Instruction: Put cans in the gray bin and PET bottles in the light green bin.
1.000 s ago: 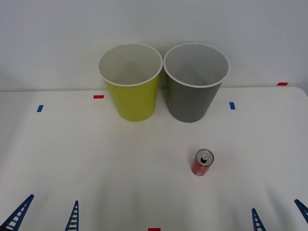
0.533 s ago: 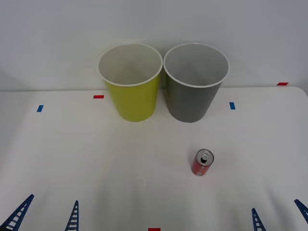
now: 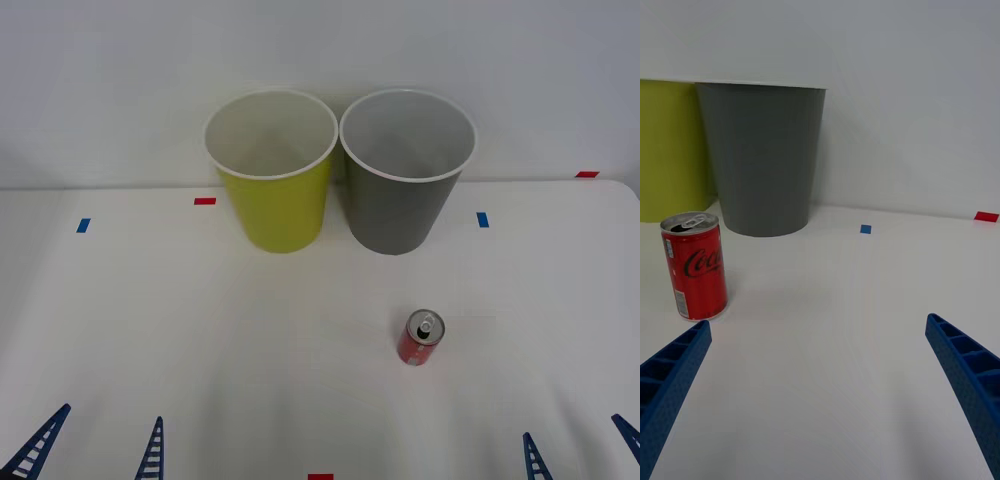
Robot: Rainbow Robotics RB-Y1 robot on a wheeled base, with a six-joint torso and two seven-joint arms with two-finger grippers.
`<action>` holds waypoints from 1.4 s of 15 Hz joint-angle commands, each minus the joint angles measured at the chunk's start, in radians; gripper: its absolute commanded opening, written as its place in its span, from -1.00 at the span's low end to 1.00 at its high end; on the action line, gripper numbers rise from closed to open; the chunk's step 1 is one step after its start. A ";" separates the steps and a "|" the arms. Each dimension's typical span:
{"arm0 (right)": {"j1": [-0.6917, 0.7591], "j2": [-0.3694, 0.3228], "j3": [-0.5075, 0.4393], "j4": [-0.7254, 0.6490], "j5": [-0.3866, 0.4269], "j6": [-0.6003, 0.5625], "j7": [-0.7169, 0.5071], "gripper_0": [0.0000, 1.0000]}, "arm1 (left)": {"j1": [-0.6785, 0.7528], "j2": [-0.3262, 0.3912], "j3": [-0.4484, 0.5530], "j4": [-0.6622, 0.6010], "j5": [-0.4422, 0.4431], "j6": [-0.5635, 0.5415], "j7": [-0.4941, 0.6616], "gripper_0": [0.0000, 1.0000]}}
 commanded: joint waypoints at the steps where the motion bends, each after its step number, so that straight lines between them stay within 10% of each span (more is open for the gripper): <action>1: 0.000 0.000 0.000 0.000 0.000 0.000 0.000 1.00 | 0.000 0.000 0.000 0.000 0.000 0.000 0.000 1.00; 9: -0.029 0.014 -0.006 0.121 -0.009 -0.095 0.034 1.00 | 0.000 0.000 0.000 0.000 0.000 0.000 0.000 1.00; 16: -0.176 -0.141 0.144 0.310 -0.008 -0.253 0.095 1.00 | 0.000 0.000 0.000 0.000 0.000 0.000 0.000 1.00; 21: -0.354 -0.075 0.198 0.402 0.018 -0.202 0.104 1.00 | 0.000 0.000 0.000 0.000 0.000 0.000 0.000 1.00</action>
